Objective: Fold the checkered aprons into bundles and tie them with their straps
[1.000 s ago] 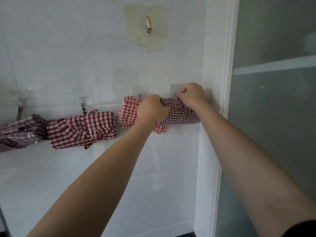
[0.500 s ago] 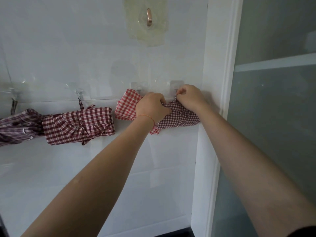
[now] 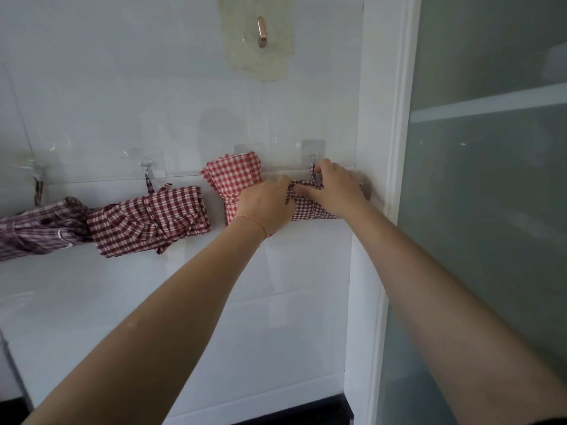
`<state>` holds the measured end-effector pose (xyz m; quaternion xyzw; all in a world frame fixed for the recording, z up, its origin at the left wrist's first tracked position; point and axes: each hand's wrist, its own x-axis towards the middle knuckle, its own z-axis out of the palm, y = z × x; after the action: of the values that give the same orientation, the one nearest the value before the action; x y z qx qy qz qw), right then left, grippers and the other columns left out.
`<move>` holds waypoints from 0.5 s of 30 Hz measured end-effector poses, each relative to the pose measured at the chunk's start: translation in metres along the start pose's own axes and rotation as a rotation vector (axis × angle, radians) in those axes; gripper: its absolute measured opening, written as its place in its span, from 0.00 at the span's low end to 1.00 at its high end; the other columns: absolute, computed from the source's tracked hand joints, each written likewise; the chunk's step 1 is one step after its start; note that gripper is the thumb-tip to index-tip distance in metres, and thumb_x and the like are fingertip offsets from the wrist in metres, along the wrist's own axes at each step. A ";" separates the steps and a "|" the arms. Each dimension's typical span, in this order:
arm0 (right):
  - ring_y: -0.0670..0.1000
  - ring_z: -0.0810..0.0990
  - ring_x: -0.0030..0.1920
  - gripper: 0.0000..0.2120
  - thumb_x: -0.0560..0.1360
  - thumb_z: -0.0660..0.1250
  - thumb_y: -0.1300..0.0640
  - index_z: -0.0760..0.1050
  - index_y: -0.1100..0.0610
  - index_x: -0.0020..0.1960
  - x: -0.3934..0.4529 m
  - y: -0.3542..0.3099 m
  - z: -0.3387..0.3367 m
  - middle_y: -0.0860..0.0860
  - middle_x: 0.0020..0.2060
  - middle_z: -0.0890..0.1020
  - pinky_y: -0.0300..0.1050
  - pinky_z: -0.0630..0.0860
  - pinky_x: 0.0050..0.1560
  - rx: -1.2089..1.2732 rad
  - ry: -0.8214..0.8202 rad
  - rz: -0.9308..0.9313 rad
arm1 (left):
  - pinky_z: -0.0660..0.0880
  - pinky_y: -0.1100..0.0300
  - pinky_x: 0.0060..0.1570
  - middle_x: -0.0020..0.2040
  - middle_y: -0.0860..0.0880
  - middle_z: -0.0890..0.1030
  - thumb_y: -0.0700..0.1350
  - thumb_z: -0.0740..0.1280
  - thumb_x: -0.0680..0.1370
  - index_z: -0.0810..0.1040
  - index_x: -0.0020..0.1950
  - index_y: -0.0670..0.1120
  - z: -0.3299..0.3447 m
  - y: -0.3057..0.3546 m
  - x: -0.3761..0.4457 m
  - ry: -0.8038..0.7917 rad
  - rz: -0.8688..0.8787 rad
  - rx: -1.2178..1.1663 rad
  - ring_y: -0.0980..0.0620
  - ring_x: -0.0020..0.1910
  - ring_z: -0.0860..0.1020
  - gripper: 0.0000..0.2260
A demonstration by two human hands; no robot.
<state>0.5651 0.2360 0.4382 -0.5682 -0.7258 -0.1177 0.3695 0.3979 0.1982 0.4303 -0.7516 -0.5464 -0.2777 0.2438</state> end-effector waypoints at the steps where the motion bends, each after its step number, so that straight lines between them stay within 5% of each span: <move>1: 0.59 0.77 0.59 0.39 0.70 0.64 0.27 0.69 0.57 0.66 -0.001 0.002 0.003 0.56 0.58 0.78 0.59 0.71 0.62 -0.007 -0.004 0.004 | 0.76 0.55 0.39 0.54 0.49 0.81 0.51 0.59 0.81 0.74 0.63 0.47 0.001 -0.001 -0.002 0.024 0.008 -0.038 0.48 0.46 0.80 0.14; 4: 0.60 0.76 0.60 0.40 0.70 0.62 0.26 0.69 0.57 0.67 -0.006 0.002 0.009 0.56 0.59 0.77 0.57 0.70 0.62 -0.061 0.057 0.003 | 0.76 0.51 0.37 0.54 0.45 0.77 0.44 0.62 0.77 0.78 0.58 0.44 0.002 -0.002 -0.011 0.326 0.046 -0.109 0.45 0.46 0.78 0.12; 6: 0.61 0.76 0.59 0.40 0.71 0.60 0.26 0.69 0.57 0.68 -0.009 0.001 0.011 0.57 0.59 0.77 0.57 0.70 0.61 -0.089 0.083 0.021 | 0.75 0.48 0.45 0.58 0.42 0.76 0.40 0.62 0.71 0.78 0.57 0.44 0.004 -0.005 -0.016 0.536 -0.038 -0.003 0.41 0.54 0.76 0.16; 10: 0.61 0.78 0.57 0.33 0.77 0.58 0.31 0.69 0.58 0.67 -0.013 0.001 0.012 0.58 0.59 0.77 0.57 0.75 0.57 0.028 -0.002 0.080 | 0.66 0.37 0.64 0.74 0.40 0.67 0.40 0.65 0.70 0.73 0.66 0.46 0.012 -0.012 -0.021 0.354 -0.140 0.041 0.34 0.75 0.61 0.24; 15: 0.61 0.77 0.57 0.29 0.79 0.58 0.35 0.68 0.58 0.66 -0.016 -0.004 0.011 0.59 0.58 0.76 0.57 0.76 0.56 0.054 -0.041 0.113 | 0.69 0.39 0.60 0.72 0.42 0.70 0.39 0.66 0.70 0.75 0.62 0.45 0.006 -0.014 -0.025 0.320 -0.128 0.019 0.35 0.74 0.63 0.20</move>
<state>0.5588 0.2292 0.4210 -0.6004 -0.7029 -0.0653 0.3758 0.3789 0.1894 0.4095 -0.6593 -0.5500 -0.4033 0.3166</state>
